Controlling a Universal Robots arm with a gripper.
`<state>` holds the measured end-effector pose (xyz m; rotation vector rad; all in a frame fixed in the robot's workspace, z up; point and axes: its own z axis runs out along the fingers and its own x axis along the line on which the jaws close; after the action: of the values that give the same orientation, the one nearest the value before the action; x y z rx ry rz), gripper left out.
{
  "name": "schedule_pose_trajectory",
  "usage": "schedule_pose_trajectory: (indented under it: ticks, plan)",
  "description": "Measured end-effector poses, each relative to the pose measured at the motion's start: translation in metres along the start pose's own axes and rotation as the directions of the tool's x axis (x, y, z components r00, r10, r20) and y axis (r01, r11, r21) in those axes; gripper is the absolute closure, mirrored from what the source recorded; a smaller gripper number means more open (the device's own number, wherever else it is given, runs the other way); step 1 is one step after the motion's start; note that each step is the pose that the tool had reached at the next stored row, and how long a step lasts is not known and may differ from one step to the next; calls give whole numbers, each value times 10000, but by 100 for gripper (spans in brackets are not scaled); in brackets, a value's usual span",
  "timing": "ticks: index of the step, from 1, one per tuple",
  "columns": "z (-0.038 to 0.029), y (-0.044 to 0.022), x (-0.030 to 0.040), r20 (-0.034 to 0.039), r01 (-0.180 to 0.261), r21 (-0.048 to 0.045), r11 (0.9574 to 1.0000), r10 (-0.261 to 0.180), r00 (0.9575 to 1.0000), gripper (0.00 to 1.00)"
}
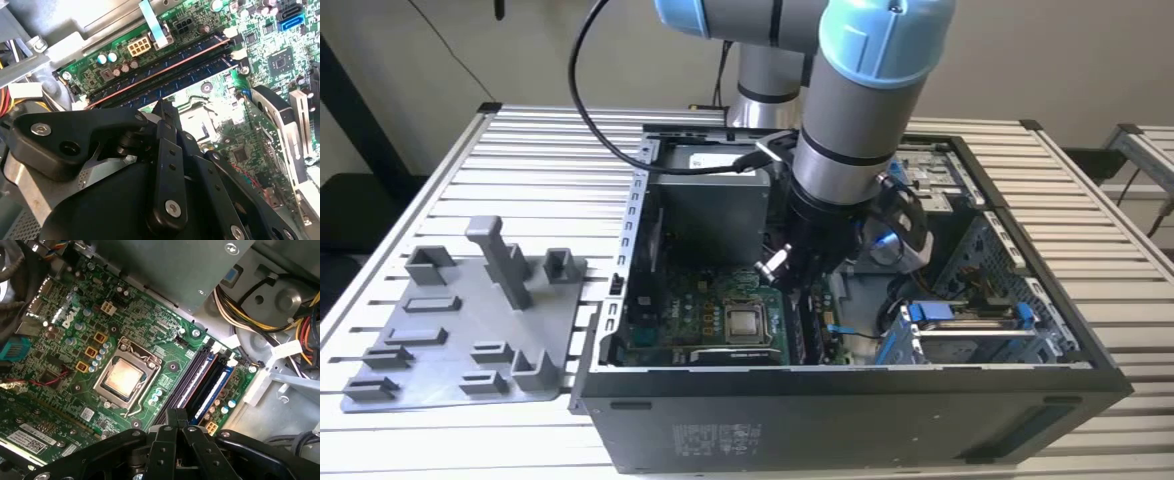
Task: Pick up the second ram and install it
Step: 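Press down the second ram until it locks into place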
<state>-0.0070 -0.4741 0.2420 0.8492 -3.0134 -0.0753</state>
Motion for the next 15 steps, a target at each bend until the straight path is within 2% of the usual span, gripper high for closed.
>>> schedule_pose_trajectory:
  ticks: [8, 15]
  plan:
    - [0, -2, -3, -27, 552, -3, 9985, -552, 9985, 89]
    - [0, -2, -4, -30, 611, -3, 9981, -611, 9981, 89]
